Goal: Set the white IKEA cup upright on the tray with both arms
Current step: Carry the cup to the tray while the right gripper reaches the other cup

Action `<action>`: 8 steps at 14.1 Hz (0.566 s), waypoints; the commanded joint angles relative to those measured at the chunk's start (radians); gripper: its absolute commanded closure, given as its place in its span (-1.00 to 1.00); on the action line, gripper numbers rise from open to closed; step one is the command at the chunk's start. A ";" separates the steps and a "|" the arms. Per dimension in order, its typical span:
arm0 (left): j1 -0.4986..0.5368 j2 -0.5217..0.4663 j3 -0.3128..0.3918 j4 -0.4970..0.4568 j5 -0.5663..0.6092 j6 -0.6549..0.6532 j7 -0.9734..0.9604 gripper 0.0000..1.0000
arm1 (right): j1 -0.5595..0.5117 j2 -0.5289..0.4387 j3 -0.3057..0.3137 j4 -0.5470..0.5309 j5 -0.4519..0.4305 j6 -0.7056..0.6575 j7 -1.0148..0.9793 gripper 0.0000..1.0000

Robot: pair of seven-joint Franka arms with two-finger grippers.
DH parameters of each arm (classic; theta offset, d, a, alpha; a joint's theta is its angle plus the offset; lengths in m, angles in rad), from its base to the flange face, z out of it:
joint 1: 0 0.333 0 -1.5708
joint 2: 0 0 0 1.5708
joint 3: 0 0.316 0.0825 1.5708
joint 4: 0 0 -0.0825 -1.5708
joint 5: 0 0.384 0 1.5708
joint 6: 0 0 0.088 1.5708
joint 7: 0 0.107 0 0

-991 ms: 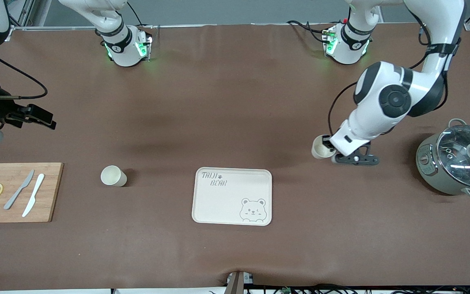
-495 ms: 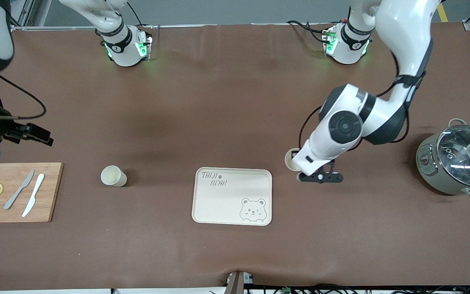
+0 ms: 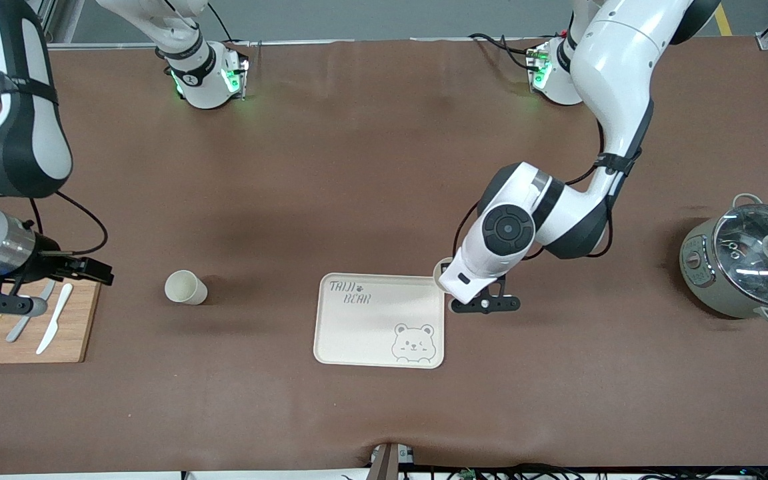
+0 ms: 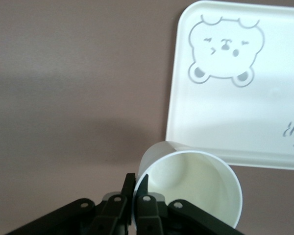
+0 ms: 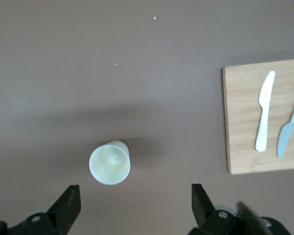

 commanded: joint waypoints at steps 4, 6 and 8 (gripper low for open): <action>-0.059 0.061 0.014 0.037 0.020 0.109 -0.095 1.00 | -0.004 0.024 0.008 -0.092 -0.012 0.172 0.005 -1.00; -0.066 0.078 0.014 0.036 0.020 0.150 -0.113 1.00 | -0.003 0.032 0.008 -0.144 -0.012 0.241 0.005 -1.00; -0.081 0.087 0.016 0.034 0.022 0.175 -0.127 1.00 | -0.003 0.032 0.008 -0.203 -0.014 0.322 0.003 -1.00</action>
